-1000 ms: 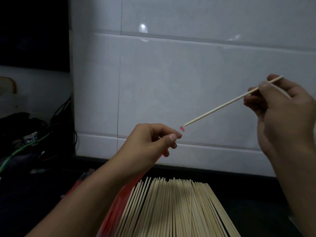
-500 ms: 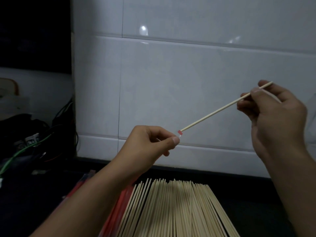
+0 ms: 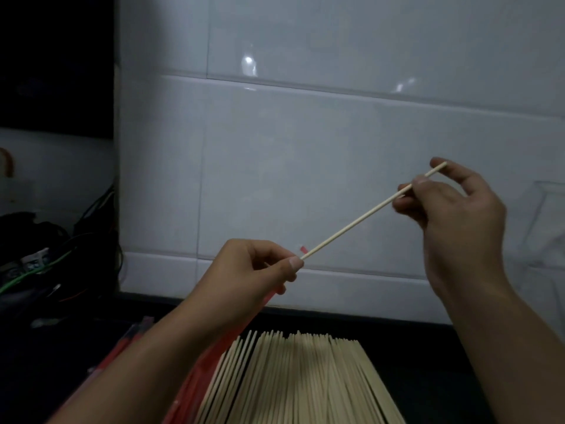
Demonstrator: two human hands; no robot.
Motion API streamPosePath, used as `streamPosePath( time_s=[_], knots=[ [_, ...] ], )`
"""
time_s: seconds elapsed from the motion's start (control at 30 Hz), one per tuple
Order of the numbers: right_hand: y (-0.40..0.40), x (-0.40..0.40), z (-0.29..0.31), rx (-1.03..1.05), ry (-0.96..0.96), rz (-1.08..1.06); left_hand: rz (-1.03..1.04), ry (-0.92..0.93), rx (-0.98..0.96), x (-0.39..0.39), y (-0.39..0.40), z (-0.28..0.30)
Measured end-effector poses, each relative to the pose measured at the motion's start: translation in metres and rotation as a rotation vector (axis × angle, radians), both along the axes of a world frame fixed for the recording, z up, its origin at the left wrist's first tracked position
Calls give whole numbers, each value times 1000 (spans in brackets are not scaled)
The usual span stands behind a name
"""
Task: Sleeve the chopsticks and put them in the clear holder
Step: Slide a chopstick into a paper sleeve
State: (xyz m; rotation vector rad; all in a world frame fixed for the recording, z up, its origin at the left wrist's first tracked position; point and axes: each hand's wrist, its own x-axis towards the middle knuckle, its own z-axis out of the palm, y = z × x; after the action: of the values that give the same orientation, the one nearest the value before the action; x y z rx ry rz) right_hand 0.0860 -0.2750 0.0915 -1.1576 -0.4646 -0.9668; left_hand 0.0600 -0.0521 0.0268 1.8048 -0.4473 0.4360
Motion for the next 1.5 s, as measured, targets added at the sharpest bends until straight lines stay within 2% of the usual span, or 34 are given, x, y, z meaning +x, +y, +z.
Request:
streamPosePath(
  time_s=[0.73,1.5],
  knots=[
    [-2,-2,-1,28,-26,-16,-15,-7,5,2,4,-3],
    [3,-2,-5,-46,-20,-15,5,-20,48,2,4,-2]
  ],
)
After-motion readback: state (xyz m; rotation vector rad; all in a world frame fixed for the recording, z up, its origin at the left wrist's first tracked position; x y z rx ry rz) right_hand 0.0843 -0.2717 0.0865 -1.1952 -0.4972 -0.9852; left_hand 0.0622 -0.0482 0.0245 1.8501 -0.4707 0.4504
